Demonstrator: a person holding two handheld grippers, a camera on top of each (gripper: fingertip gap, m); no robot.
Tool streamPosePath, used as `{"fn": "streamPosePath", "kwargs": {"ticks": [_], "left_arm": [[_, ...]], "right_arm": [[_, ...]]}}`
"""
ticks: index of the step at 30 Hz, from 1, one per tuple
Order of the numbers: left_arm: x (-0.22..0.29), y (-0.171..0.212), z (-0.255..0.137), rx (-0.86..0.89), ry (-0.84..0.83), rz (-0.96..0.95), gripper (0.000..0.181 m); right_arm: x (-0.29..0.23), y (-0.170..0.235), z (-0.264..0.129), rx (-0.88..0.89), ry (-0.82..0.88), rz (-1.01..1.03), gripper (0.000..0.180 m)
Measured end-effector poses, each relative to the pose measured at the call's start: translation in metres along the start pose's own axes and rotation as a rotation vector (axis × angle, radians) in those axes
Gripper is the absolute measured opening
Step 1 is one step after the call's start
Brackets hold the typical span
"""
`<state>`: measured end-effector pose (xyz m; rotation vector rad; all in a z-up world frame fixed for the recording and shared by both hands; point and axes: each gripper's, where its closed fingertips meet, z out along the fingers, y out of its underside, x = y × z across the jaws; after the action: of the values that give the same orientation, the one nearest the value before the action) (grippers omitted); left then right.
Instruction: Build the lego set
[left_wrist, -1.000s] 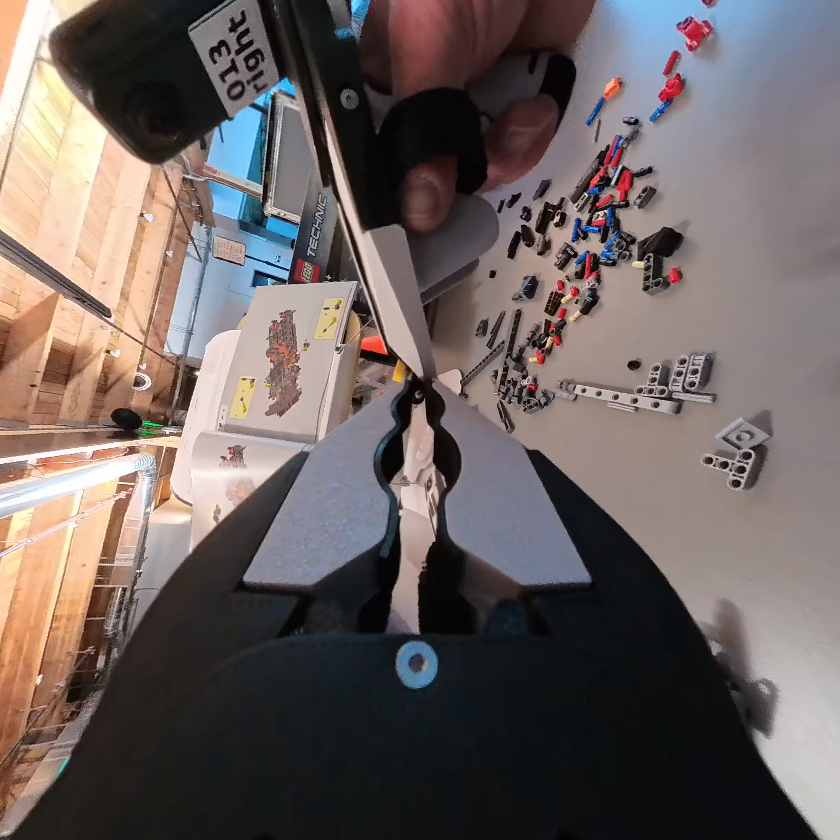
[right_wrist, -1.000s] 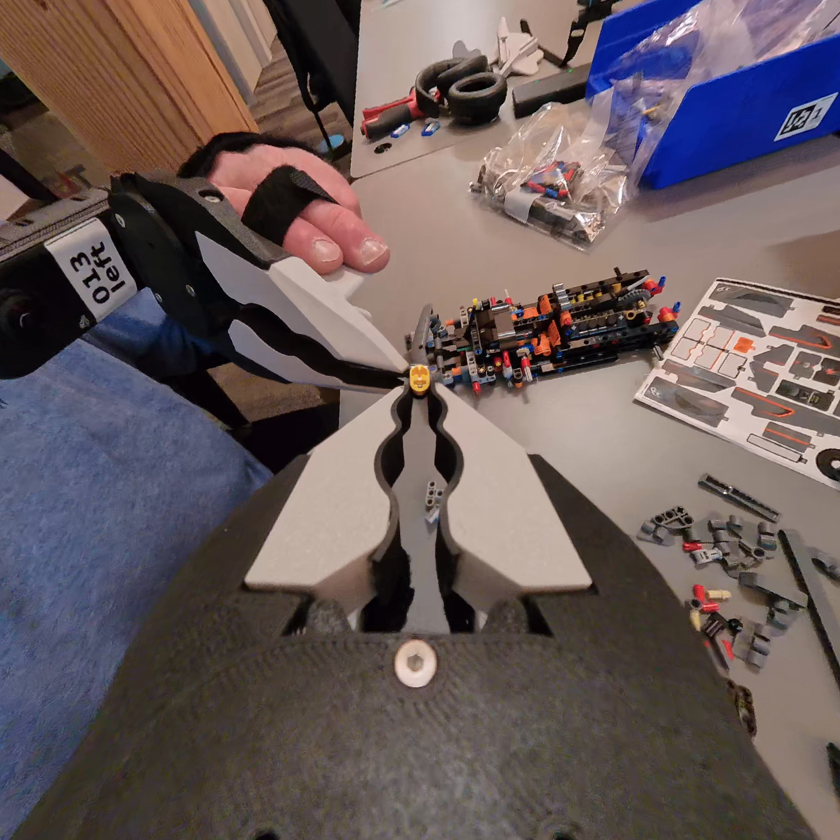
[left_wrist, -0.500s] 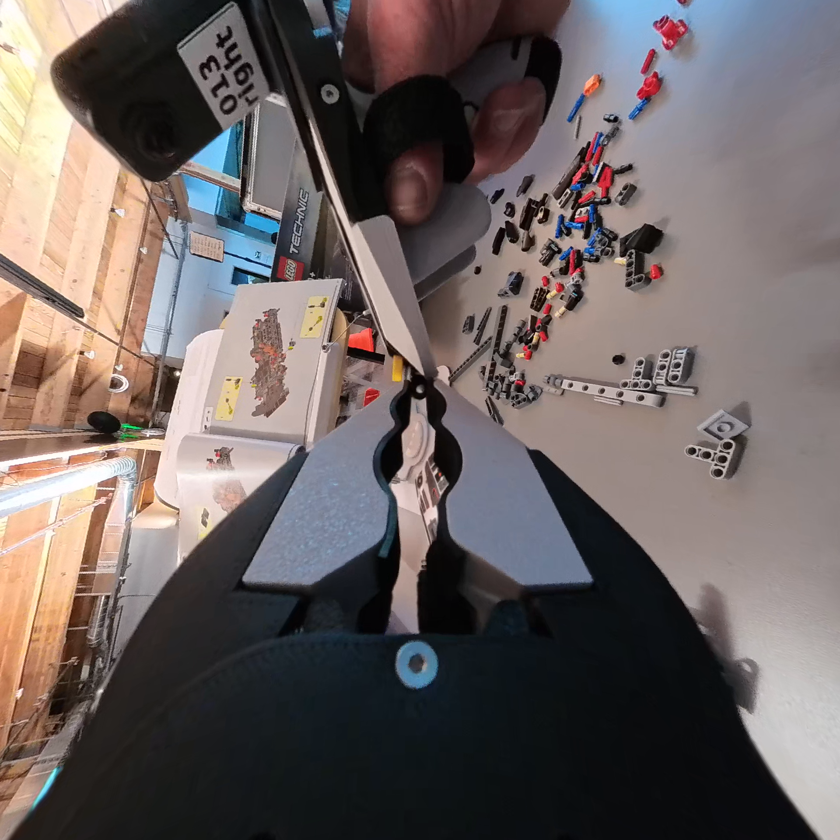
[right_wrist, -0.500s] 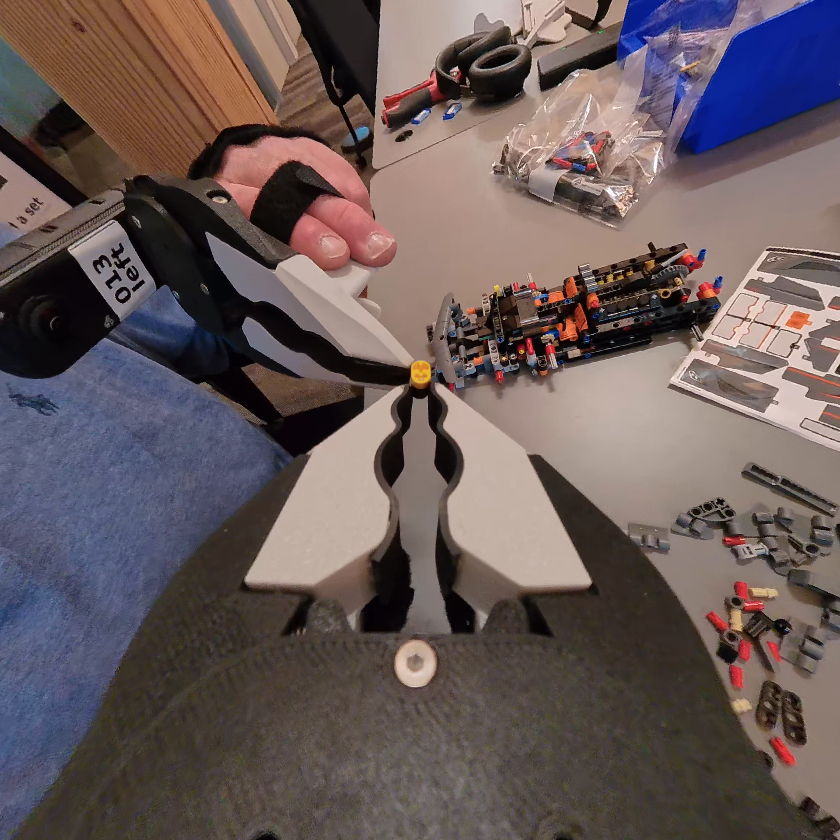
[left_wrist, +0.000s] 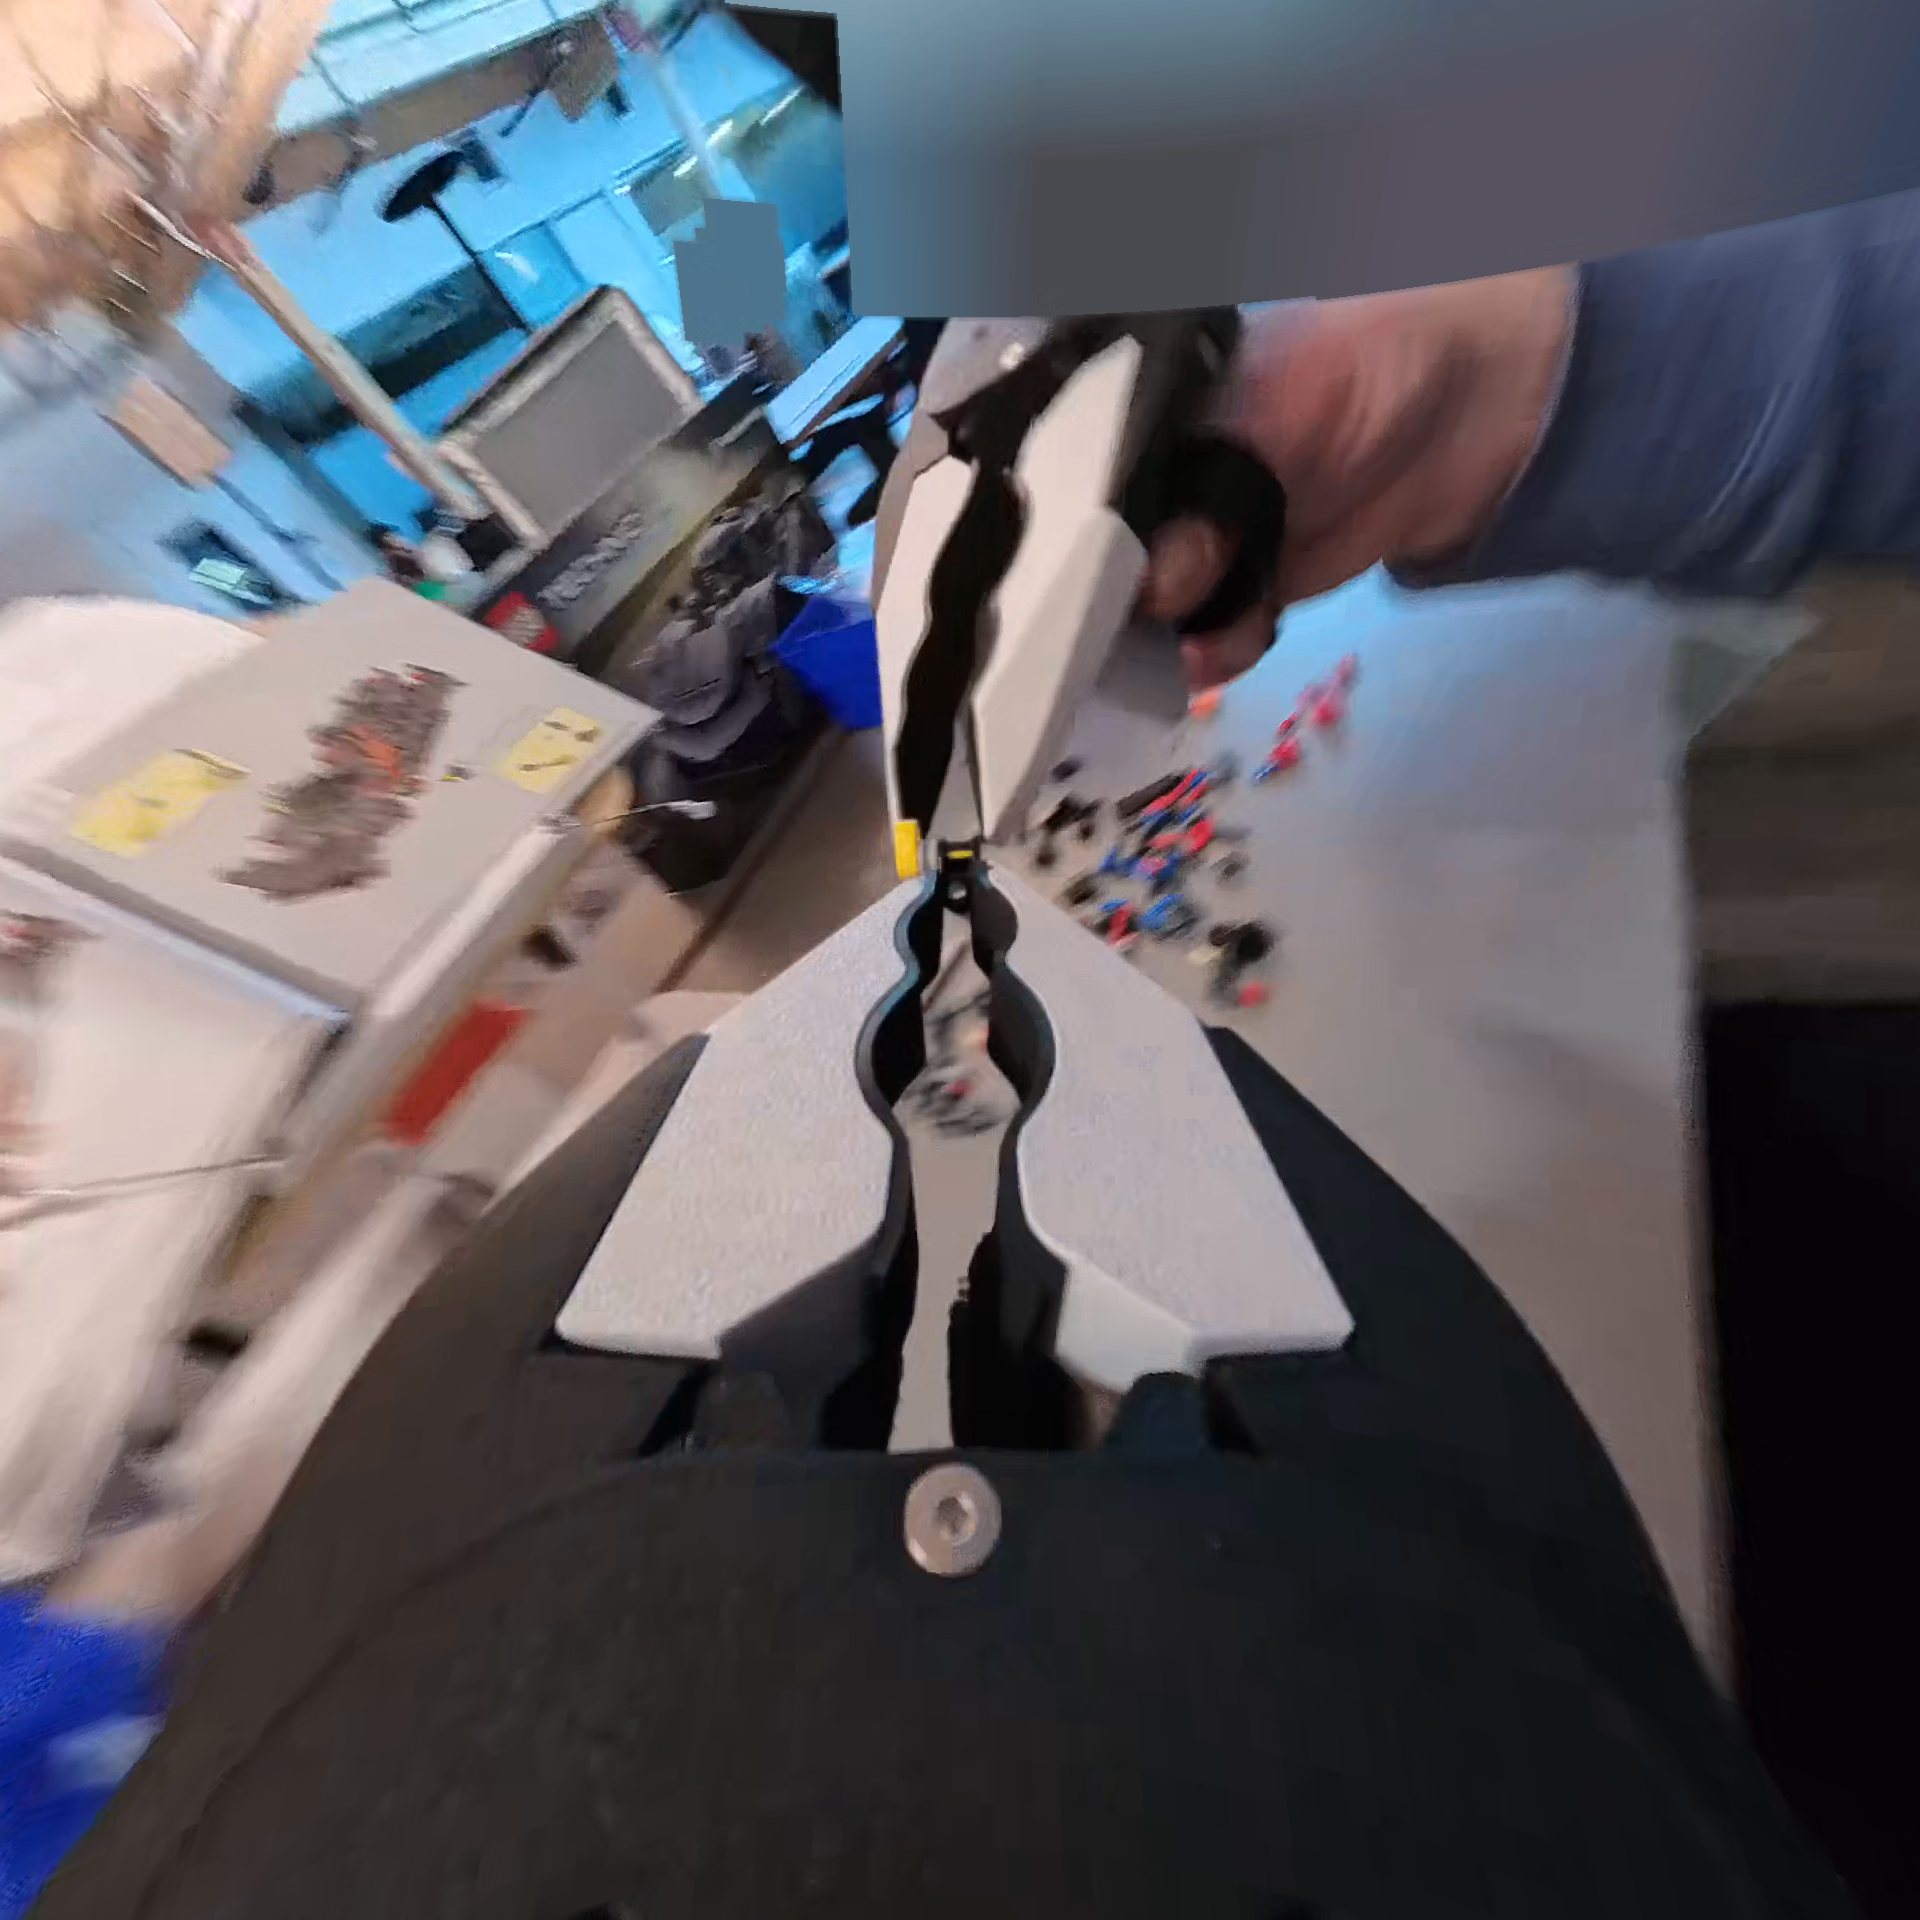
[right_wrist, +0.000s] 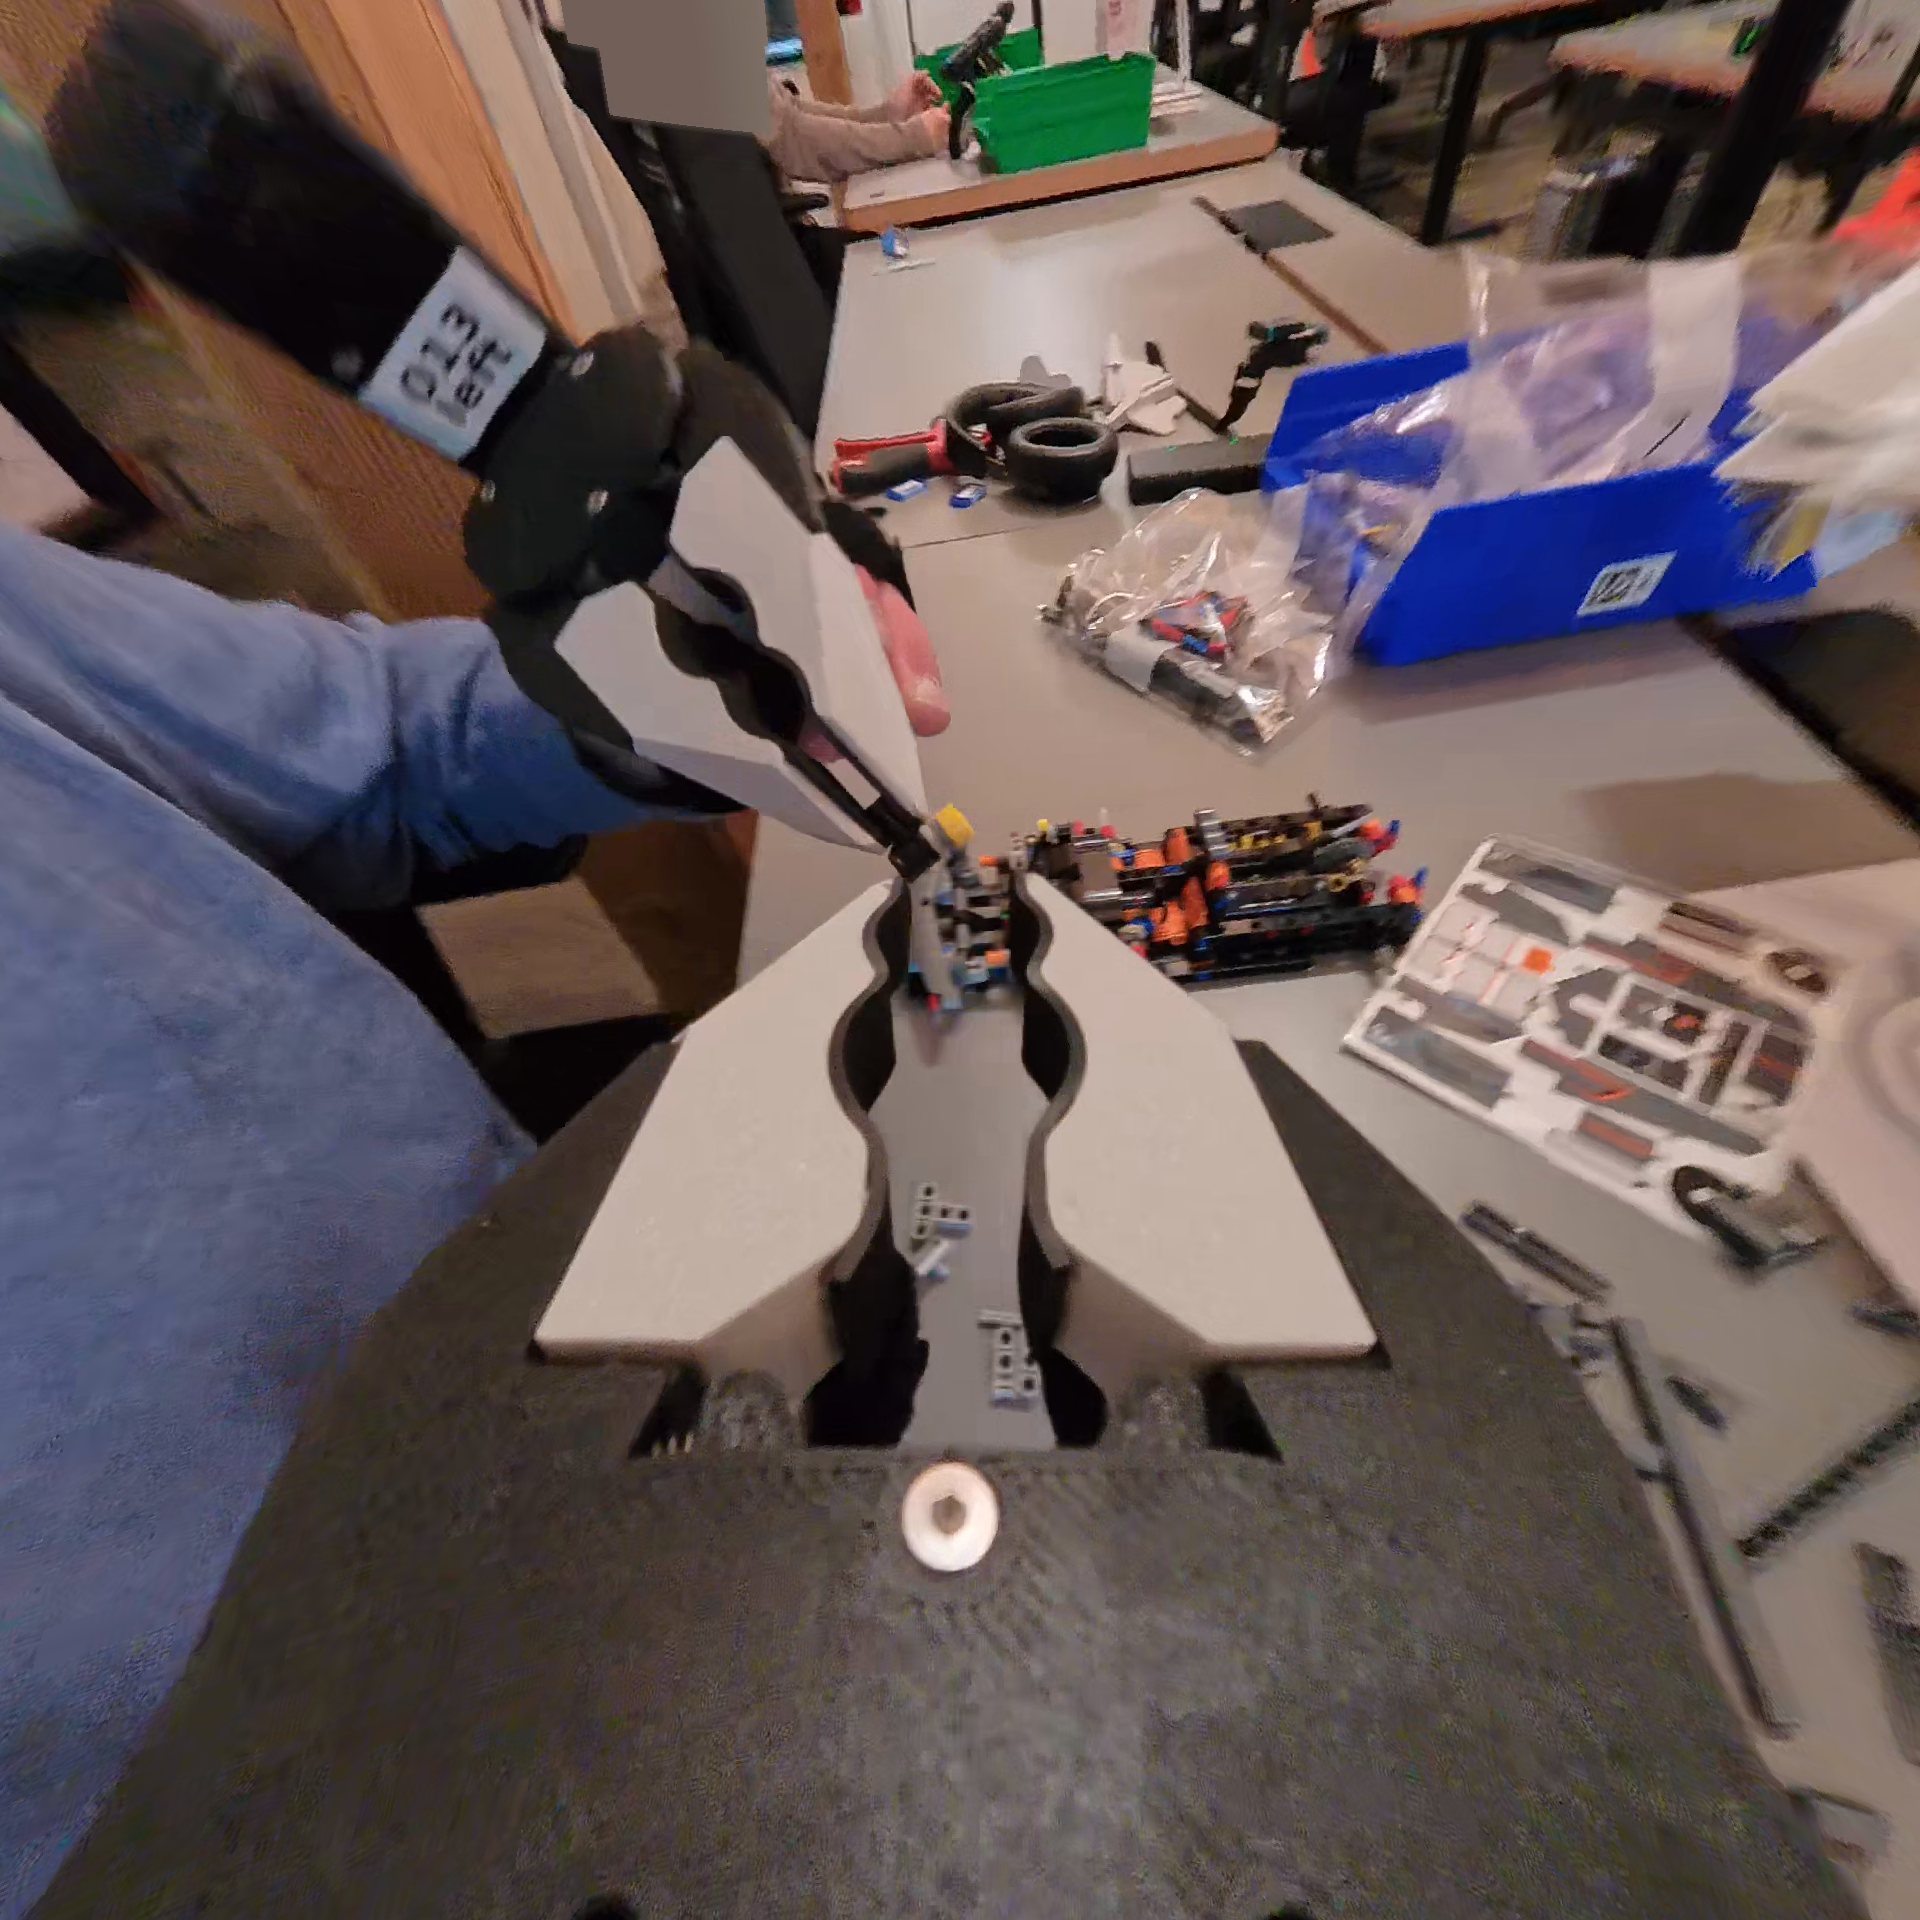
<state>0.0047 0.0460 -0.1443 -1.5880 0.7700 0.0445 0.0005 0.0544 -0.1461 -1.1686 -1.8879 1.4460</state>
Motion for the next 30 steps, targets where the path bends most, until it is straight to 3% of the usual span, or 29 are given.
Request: {"fn": "streamPosePath", "kwargs": {"ticks": [5,9,14,18,30], "left_arm": [[0.001,-0.007,-0.003,0.102,0.133,-0.253,0.003],[0.003,-0.014,-0.007,0.166,0.232,-0.381,0.003],[0.008,-0.018,-0.01,0.219,0.355,-0.512,0.003],[0.014,-0.025,-0.013,0.271,0.45,-0.571,0.003],[0.017,-0.025,-0.012,0.302,0.482,-0.61,0.003]], "right_arm": [[-0.01,-0.011,0.002,0.027,0.016,-0.11,0.015],[-0.017,-0.015,-0.002,0.053,-0.029,-0.15,0.016],[-0.025,-0.012,0.001,0.018,0.038,-0.33,0.022],[-0.029,-0.011,0.004,0.02,-0.011,-0.27,0.023],[-0.035,-0.008,0.0,0.054,-0.171,-0.061,0.015]]}}
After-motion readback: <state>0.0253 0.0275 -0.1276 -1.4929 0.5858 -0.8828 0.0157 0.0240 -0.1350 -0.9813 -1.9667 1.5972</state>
